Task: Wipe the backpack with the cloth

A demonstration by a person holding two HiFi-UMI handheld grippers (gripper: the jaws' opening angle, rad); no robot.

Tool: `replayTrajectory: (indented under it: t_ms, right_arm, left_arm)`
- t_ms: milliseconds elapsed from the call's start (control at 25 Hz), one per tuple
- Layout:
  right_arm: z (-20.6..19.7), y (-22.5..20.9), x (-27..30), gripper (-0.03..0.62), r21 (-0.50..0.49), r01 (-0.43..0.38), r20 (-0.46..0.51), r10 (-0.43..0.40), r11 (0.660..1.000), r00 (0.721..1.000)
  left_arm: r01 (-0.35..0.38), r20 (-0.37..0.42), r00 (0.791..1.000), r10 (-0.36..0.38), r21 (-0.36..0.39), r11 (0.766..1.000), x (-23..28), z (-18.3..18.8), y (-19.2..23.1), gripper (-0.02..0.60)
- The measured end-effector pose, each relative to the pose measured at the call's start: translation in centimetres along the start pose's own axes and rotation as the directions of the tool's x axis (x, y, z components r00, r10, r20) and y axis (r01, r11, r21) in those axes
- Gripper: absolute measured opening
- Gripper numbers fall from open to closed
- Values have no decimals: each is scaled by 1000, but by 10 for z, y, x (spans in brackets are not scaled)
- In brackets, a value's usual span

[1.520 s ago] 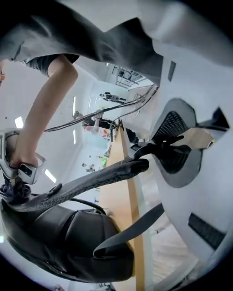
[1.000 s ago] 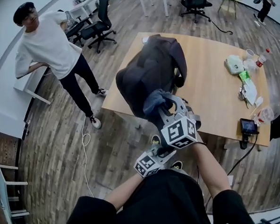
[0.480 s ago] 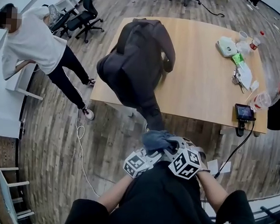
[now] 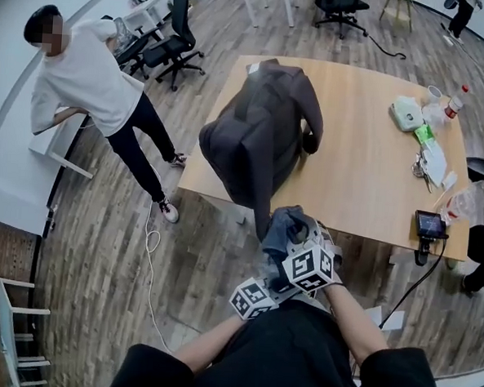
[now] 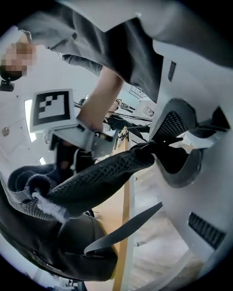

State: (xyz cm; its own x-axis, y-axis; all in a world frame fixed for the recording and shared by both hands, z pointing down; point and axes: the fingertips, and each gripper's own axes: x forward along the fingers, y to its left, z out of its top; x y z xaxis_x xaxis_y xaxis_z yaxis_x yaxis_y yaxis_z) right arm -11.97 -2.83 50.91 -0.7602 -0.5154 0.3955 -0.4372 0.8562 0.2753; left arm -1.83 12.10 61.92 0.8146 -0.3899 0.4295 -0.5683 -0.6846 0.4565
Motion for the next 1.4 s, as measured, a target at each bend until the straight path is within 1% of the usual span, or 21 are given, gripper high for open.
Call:
replayTrajectory:
  t_ms: [120, 200, 320, 400, 480, 520, 560, 680, 720, 800, 840, 880, 960, 1040, 1120, 1160, 1200, 1280, 1320, 1360, 1400]
  right_arm:
    - [56, -32, -2, 104, -23, 98, 106, -96, 995, 990]
    - [95, -61, -1, 104, -61, 171, 168, -159, 983, 973]
    - [160, -111, -6, 104, -103, 282, 279, -244, 954, 929]
    - [195, -143, -17, 104, -117, 359, 332, -305, 926, 893]
    - [224, -162, -31, 104, -128, 406, 387, -331, 905, 861]
    - [235, -163, -33, 104, -158, 410, 397, -323, 898, 859]
    - [240, -159, -30, 104, -218, 413, 390, -309, 884, 867]
    - [236, -137, -14, 103, -428, 434, 348, -298, 793, 889]
    - [226, -128, -10, 101, -461, 424, 333, -290, 780, 897]
    - [194, -108, -3, 101, -492, 367, 282, -254, 789, 925]
    - [175, -93, 0, 101, -510, 321, 244, -223, 798, 944]
    - [152, -75, 3, 101, -539, 261, 196, -182, 801, 964]
    - [99, -33, 11, 101, -606, 114, 74, -86, 787, 993]
    - [45, 1, 14, 101, -616, -24, -32, 5, 788, 999]
    - [6, 27, 4, 101, -575, -131, -90, 97, 807, 991]
    - [-9, 40, -6, 101, -550, -198, -124, 154, 812, 980]
    - [-25, 57, -20, 101, -518, -282, -177, 221, 808, 959]
    - [-54, 90, -54, 101, -438, -450, -288, 352, 778, 890]
    - [-63, 102, -67, 101, -394, -499, -315, 397, 772, 862]
    - [-67, 109, -75, 101, -348, -519, -318, 422, 781, 849]
    - [-66, 111, -76, 101, -307, -511, -302, 427, 803, 852]
  left_arm:
    - [34, -11, 999, -34, -7, 999, 1, -6, -11, 61]
    - [28, -12, 1000, -28, 5, 1000, 2, -7, -9, 61]
    - [21, -14, 1000, -21, 13, 1000, 1, -6, -5, 61]
    - [31, -23, 999, -31, 9, 999, 2, -9, -6, 61]
    - [38, -28, 999, -37, 8, 999, 3, -12, -7, 61]
    - [34, -24, 999, -34, 11, 999, 3, -13, -7, 61]
    - [28, -17, 999, -27, 17, 999, 3, -13, -6, 61]
    - [7, -3, 1000, -7, 42, 999, 3, -8, 1, 61]
    - [4, 0, 1000, -4, 44, 999, 2, -6, 2, 61]
    - [2, 4, 1000, -2, 43, 999, 1, -3, 4, 61]
    - [4, 4, 1000, -4, 40, 999, 1, -1, 5, 61]
    - [7, 5, 1000, -7, 36, 999, 1, 0, 6, 61]
    - [10, 14, 1000, -10, 29, 1000, 3, 4, 7, 61]
    - [8, 25, 1000, -8, 18, 1000, 2, 6, 11, 61]
    - [19, 22, 1000, -19, -3, 1000, 2, 4, 13, 61]
    - [26, 18, 999, -26, -15, 1000, 1, 3, 14, 61]
    - [29, 16, 999, -29, -26, 999, 1, 2, 14, 61]
    - [26, 8, 1000, -26, -40, 999, -1, -2, 11, 61]
    - [26, 1, 1000, -26, -43, 999, -1, -3, 10, 61]
    - [27, -7, 1000, -27, -43, 999, -3, -4, 10, 61]
    - [25, -13, 1000, -25, -39, 999, -5, -4, 12, 61]
